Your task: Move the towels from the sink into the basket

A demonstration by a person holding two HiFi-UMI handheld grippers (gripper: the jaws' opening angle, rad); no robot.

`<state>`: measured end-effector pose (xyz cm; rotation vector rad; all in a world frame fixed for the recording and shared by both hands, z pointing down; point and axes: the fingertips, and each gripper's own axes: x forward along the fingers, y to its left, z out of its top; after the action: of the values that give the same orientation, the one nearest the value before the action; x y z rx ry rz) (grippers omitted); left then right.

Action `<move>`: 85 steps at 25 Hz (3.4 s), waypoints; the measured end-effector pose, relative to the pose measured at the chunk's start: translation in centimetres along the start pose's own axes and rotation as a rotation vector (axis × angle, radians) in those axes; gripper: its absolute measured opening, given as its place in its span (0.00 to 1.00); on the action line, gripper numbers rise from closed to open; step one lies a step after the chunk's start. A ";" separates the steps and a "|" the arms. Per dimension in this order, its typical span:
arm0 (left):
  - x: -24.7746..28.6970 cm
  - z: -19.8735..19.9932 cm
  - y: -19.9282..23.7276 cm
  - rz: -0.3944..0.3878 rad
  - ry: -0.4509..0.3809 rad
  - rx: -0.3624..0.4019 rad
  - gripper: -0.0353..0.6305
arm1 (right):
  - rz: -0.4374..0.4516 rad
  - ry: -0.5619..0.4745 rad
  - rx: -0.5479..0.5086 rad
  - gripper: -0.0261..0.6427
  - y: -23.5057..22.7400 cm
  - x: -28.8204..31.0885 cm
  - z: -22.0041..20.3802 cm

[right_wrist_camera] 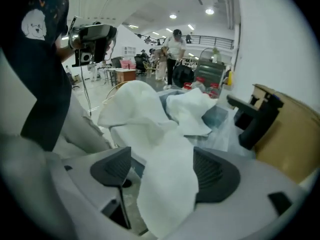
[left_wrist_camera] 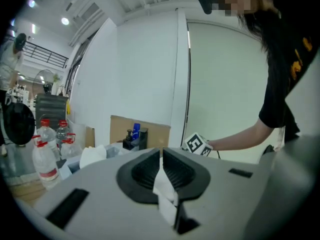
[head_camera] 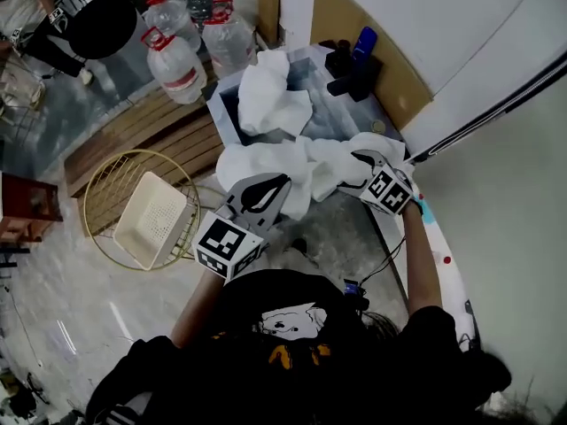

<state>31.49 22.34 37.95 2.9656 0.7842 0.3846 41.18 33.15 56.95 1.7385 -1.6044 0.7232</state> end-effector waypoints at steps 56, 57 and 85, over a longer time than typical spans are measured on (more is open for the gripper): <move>-11.8 0.7 9.2 0.336 -0.100 -0.042 0.09 | -0.367 -0.808 0.273 0.17 -0.3 -14.0 28.9; -13.4 0.4 9.7 0.358 -0.103 -0.046 0.09 | -0.347 -0.818 0.260 0.17 0.8 -13.4 30.4; -59.1 -14.7 18.5 1.060 -0.099 -0.319 0.09 | 0.288 -0.448 -0.094 0.17 40.9 30.5 54.6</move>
<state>-12.96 -23.05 40.85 2.7662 -0.8410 0.3263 1.51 -29.78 49.84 1.6993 -2.1859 0.3907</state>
